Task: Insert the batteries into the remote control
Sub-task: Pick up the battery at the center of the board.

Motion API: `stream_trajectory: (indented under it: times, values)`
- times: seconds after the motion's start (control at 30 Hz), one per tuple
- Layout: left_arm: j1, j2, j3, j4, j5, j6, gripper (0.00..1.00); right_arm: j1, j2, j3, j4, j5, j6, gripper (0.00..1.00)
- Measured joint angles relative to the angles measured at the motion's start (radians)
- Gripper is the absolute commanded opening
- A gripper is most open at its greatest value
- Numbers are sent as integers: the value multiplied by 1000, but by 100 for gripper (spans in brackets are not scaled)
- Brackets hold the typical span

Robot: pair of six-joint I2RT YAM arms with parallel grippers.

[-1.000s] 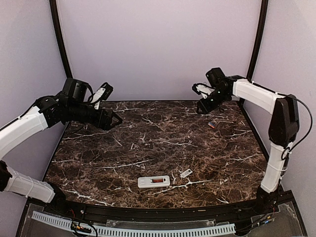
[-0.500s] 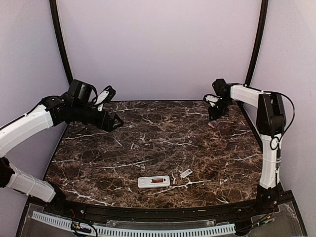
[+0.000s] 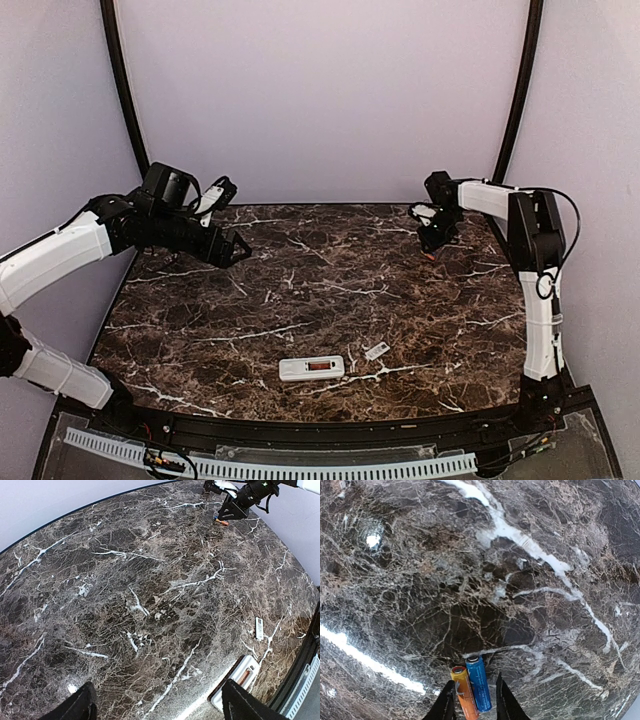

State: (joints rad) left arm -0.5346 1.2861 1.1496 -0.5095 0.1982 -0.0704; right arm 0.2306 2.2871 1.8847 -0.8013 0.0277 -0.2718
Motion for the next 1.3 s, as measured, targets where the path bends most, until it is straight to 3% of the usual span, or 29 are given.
stream_trajectory:
  times: [0.5, 0.73, 1.3]
  values:
    - [0, 0, 0, 0, -1, 0, 86, -11, 8, 2, 0, -35, -5, 29]
    - [0, 2, 0, 1, 0, 0, 86, -32, 8, 14, 2, -86, -1, 23]
    - [0, 12, 0, 2, 0, 8, 86, -40, 8, 2, 2, -95, 0, 19]
